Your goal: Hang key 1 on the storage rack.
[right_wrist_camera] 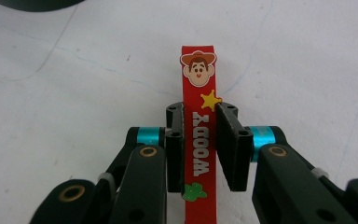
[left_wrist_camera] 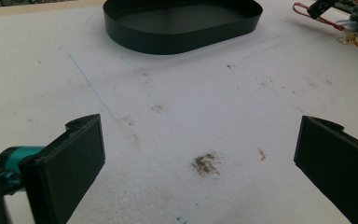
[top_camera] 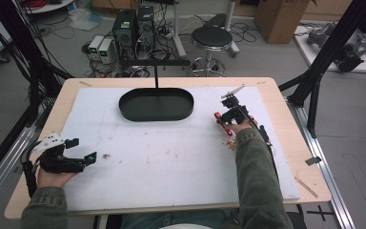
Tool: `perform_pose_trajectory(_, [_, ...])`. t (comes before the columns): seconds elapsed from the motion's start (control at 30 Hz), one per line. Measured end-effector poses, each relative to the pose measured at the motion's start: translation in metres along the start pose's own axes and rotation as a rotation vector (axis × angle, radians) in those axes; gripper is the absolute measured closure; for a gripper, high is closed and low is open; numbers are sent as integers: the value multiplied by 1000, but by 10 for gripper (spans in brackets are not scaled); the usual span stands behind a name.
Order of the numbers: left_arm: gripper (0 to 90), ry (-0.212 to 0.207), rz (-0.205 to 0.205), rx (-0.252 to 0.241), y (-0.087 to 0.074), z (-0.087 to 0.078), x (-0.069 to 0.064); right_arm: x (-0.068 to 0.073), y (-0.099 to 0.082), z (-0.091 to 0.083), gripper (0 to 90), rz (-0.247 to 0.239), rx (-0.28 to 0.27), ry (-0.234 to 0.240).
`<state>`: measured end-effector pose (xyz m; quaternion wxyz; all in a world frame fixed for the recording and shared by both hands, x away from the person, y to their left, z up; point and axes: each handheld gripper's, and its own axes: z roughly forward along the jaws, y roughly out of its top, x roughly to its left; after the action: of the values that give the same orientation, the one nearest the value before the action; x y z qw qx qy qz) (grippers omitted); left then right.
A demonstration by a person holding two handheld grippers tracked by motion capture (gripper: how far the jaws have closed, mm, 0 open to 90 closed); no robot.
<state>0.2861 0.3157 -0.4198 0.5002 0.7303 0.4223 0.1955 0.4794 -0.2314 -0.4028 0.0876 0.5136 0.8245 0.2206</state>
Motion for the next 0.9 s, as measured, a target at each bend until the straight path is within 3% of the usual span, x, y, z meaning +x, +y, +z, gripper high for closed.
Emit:
perform_pose_trajectory(0.13, [22,3,1,-1,0,0,0,-8,-2,-11,742,33,-18,36])
perform_pose_trajectory(0.57, [23,0,-12,-2,0,-1,1,-23,-9,-55,741,125,-147,228])
perform_pose_trajectory(0.8, [23,4,-12,-5,0,-1,1,-28,-10,-84,741,129,-201,262])
perform_pose_trajectory(0.9, [23,4,-14,-5,0,-1,1,-28,-8,-103,742,169,-279,345])
